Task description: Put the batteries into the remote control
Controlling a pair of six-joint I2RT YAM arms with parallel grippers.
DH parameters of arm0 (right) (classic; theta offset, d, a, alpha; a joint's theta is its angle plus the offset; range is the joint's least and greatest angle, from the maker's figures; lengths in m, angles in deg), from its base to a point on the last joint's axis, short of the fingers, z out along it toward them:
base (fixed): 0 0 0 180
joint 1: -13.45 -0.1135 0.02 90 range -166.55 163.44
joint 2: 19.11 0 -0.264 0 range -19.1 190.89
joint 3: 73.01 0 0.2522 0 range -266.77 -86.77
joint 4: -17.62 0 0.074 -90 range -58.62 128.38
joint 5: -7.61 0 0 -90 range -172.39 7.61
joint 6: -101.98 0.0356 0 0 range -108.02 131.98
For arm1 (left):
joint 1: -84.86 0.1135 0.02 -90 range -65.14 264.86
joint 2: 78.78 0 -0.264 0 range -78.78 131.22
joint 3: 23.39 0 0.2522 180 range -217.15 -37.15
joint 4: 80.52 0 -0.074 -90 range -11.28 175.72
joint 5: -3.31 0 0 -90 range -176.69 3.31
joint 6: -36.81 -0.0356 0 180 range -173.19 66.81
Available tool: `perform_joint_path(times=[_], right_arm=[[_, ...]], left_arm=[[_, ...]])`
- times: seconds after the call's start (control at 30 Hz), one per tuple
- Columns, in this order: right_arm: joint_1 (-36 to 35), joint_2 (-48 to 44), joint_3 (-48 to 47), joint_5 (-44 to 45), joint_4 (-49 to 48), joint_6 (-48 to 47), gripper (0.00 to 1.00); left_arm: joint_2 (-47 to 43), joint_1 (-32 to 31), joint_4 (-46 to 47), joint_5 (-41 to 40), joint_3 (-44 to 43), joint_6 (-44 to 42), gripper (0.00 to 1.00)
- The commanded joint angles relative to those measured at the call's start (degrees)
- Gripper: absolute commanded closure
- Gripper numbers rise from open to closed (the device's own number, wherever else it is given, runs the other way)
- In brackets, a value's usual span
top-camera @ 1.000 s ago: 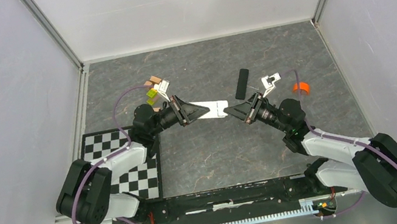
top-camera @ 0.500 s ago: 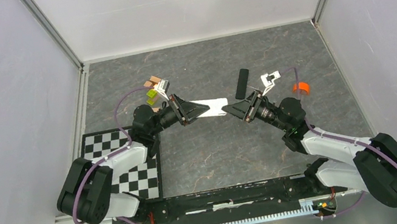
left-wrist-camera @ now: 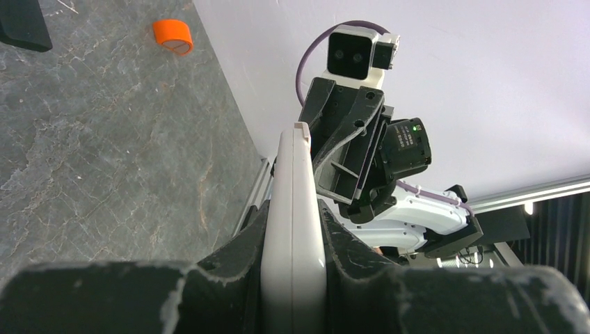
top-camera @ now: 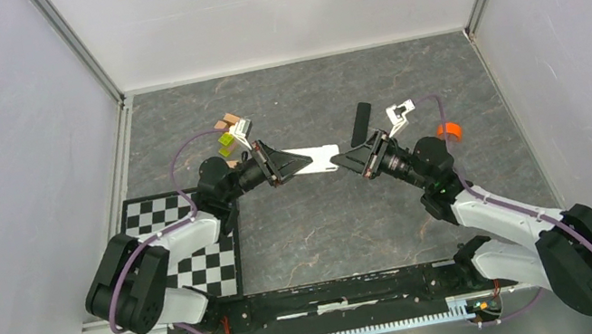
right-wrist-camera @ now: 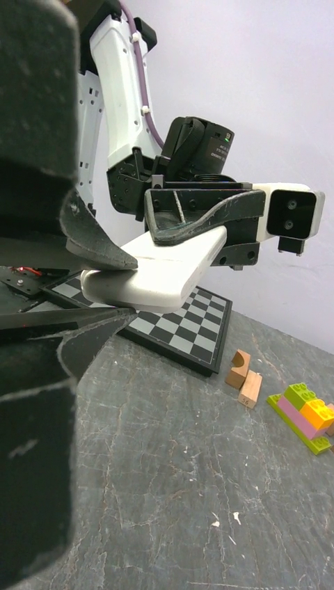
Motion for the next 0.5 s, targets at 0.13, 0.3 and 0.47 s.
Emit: perform_joint_path(times=[0.13, 0.3, 0.47], right_arm=[[0.09, -0.31, -1.49, -1.69, 8.34, -2.73, 0.77], [0.14, -0.75, -4.18, 0.02, 14.0, -9.94, 0.76], [0.1, -0.79, -4.35, 0.58, 13.13, -11.45, 0.71]], left_arm=[[-0.1, -1.15, 10.28, -0.72, -0.93, -2.16, 0.98], [0.01, -1.17, 9.16, -1.65, -0.82, -3.64, 0.98], [0.54, -1.24, 6.39, -2.04, -1.43, -3.12, 0.98]])
